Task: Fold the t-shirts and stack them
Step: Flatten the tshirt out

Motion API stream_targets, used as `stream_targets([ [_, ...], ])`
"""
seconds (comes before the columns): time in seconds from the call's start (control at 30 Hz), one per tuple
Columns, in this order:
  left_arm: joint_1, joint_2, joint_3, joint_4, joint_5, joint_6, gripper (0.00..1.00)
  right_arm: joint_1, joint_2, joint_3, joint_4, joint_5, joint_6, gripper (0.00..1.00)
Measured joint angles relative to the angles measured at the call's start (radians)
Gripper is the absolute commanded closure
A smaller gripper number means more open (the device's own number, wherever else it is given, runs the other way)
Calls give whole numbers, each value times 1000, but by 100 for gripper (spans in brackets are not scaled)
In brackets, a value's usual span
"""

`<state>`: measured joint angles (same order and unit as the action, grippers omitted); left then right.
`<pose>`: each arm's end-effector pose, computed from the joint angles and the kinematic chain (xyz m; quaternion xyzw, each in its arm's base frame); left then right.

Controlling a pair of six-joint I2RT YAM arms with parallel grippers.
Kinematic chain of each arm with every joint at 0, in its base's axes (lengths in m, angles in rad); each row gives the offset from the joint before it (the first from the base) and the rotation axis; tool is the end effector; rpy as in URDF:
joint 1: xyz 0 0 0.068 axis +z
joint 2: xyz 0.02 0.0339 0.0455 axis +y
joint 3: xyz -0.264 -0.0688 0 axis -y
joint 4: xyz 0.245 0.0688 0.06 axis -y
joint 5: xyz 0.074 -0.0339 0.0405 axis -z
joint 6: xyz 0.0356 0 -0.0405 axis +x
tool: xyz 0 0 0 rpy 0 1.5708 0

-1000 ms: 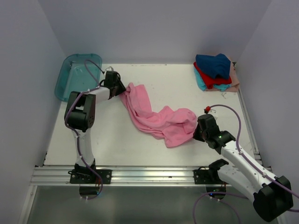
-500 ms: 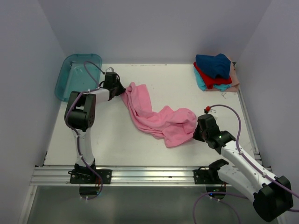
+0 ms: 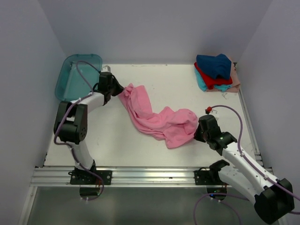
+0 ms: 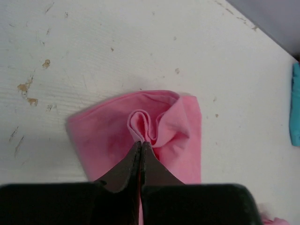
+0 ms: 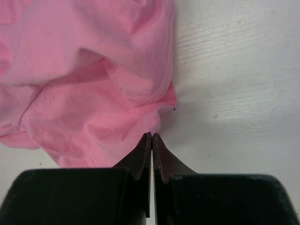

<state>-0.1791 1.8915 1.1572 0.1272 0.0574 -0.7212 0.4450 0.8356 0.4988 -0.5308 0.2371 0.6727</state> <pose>0.4083 -0.0760 0.1819 -0.2243 0.8570 -0.2244 0.4060 0.1518 0.0631 0.2021 0.1464 0.9216 0.0872 0.3488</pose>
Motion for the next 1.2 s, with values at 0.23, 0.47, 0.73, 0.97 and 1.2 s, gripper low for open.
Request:
stream_targets([
  [0.23,0,-461,-114,-109,-29,10,100,0,-63,58,-32,35,-16,100],
  [0.47,0,-897,-163,-260,-104,48,100,0,-114,253,-37,117,-128,100],
  [0.73,0,-1151,4,-447,-89,156,100,0,-154,559,-8,214,-298,100],
  [0.97,0,-1228,278,-583,-25,249,100,0,-223,821,34,197,-461,100],
  [1.2,0,-1230,688,-688,-14,299,100,0,-293,1122,61,138,-575,100],
])
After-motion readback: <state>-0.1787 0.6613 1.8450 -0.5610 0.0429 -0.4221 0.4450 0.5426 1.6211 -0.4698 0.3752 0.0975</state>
